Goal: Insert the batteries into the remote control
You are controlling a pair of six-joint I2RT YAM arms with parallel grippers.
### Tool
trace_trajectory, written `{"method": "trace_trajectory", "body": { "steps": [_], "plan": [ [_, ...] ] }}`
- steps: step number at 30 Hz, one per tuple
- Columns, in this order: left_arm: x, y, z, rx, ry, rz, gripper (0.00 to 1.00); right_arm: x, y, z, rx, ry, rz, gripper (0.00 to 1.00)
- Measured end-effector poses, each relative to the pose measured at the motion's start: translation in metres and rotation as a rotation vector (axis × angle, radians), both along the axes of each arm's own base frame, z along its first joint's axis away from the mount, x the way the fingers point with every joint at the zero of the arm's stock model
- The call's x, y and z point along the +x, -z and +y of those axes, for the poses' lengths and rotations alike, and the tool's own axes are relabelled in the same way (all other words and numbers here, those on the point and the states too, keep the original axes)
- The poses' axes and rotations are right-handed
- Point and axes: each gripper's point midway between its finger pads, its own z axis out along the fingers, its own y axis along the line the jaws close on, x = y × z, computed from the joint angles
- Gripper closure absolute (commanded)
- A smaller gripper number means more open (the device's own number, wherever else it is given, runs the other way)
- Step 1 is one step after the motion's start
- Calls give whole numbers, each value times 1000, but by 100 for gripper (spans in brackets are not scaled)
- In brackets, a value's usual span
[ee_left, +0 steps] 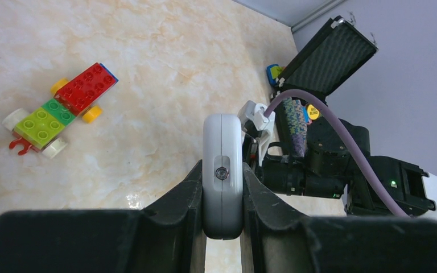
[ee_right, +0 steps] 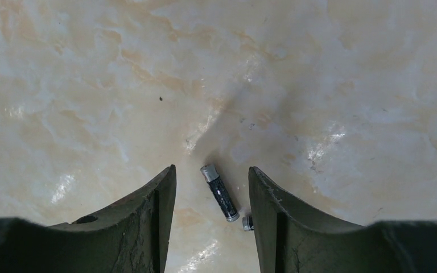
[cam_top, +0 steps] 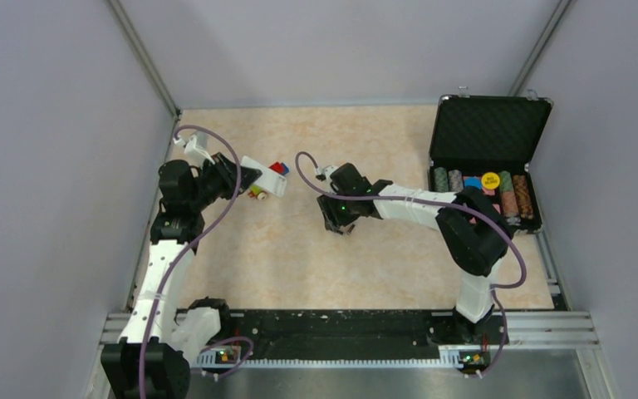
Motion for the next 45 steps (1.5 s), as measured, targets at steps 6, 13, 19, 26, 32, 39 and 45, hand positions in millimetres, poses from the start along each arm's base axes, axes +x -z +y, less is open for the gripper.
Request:
{"method": "trace_trajectory", "body": {
  "steps": [6, 13, 19, 26, 32, 39, 45],
  "plan": [
    [3, 8, 7, 13, -51, 34, 100, -7, 4, 0, -17, -74, 2, 52],
    [6, 15, 16, 27, -108, 58, 100, -18, 17, 1, -91, -139, -19, 55],
    [9, 21, 22, 36, -151, 80, 100, -17, 18, 1, -127, -163, -63, 63],
    [11, 24, 24, 24, -172, 101, 100, -12, 19, -5, -179, -162, -106, 67],
    [11, 26, 24, 13, -180, 115, 100, -11, 20, -6, -205, -184, -132, 73],
    [10, 29, 24, 0, -183, 131, 100, -11, 20, -6, -211, -196, -139, 99],
    [9, 30, 21, -5, -168, 134, 100, -17, 16, -8, -194, -167, -114, 100]
  ]
}}
